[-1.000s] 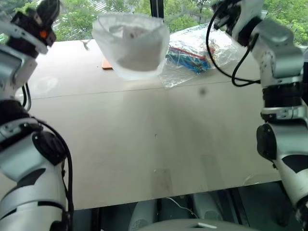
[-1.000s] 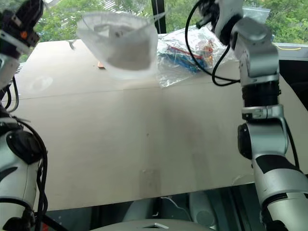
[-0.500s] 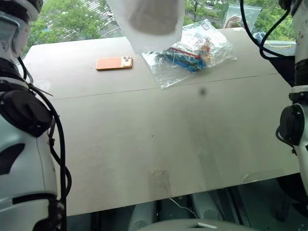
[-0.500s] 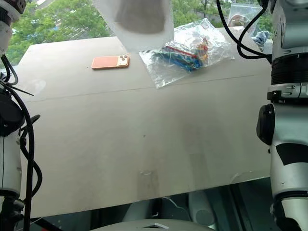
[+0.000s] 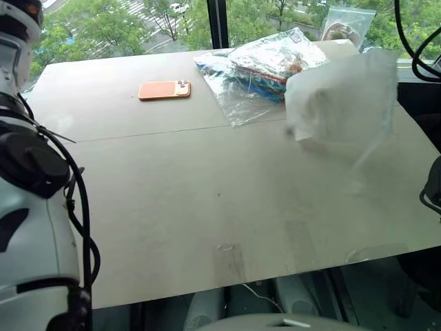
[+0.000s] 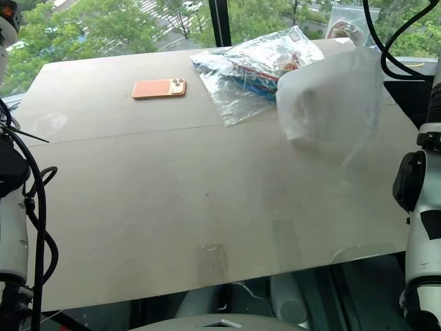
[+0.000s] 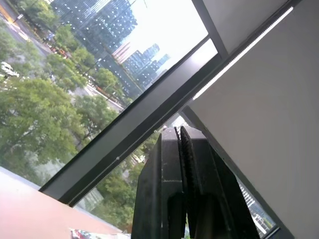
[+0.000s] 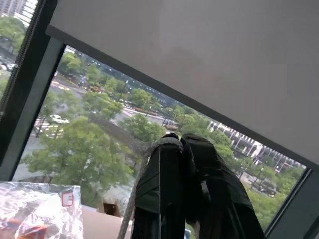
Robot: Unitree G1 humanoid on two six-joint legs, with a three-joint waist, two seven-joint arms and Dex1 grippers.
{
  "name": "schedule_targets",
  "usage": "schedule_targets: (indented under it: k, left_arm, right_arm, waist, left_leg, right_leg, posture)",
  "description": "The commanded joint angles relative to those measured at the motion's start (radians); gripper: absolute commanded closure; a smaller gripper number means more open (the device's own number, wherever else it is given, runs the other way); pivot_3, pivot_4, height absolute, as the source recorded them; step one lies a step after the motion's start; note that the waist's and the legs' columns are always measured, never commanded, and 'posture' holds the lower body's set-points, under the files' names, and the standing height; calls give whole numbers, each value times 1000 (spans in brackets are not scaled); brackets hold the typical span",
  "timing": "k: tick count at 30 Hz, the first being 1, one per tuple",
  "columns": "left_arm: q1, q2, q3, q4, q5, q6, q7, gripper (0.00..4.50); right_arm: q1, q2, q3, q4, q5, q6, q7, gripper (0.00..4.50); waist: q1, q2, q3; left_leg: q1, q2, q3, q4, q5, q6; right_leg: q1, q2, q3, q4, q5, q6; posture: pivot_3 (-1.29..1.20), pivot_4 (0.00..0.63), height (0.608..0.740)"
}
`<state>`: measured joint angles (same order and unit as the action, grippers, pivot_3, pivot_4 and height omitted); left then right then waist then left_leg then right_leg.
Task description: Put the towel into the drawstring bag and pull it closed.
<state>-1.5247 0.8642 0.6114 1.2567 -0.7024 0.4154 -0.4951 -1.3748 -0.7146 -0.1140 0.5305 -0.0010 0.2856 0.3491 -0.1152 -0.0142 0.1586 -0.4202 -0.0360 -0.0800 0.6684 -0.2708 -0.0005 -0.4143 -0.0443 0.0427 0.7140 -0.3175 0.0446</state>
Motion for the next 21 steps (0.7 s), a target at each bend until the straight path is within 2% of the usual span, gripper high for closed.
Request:
schedule_targets:
  k: [1,5,9,13,15,18,21]
  left_arm:
    - [95,-97,-123,-202,40,154,-164,4448]
    - [332,-240,-152,-551,-50,358,-153,4448]
    - [547,-354,-144,-854,-124,474,-71,4448]
    - [664,-398,-166,-1002,-149,548,-26,4448]
    - [739,-419,-218,-1075,-154,606,-17,4448]
    - [880,-474,-334,-1243,-163,671,-15,4448]
    - [949,-561,-342,-1329,-200,673,34,4448]
  right_arm:
    - [37,35,-13,-239,137,170,130,4500]
    - [-3,70,-9,-356,222,336,181,4500]
    - [-121,105,-10,-359,273,388,196,4500]
    - [-274,142,-15,-257,290,343,194,4500]
    - [-339,158,-3,-184,278,297,197,4500]
    - [-382,172,21,-111,259,235,220,4500]
    - [-407,185,20,-84,269,228,239,4500]
  waist:
    - [2,0,0]
    - [3,3,-1]
    - [-12,3,-1]
    - [-8,3,-1]
    - [-2,3,-1]
    - [10,3,-2]
    - [28,2,-1]
  left_leg:
    - [0,0,0,0,0,0]
    - [0,0,-1,2,0,0]
    - [-2,1,-2,2,0,0]
    - [-1,1,-2,1,0,0]
    - [0,0,-2,1,0,0]
    - [4,-2,-1,0,0,0]
    - [4,-2,-2,1,0,1]
  right_leg:
    - [0,0,0,0,0,0]
    - [1,0,0,2,0,0]
    - [-1,0,1,1,0,0]
    - [-2,1,2,1,0,0]
    - [-1,1,1,1,0,0]
    - [3,0,2,1,0,0]
    - [4,-1,2,1,0,0]
  posture:
    - [0,150,740]
    - [0,150,740]
    - [0,150,740]
    - [0,150,740]
    - [0,150,740]
    - [0,150,740]
    - [0,150,740]
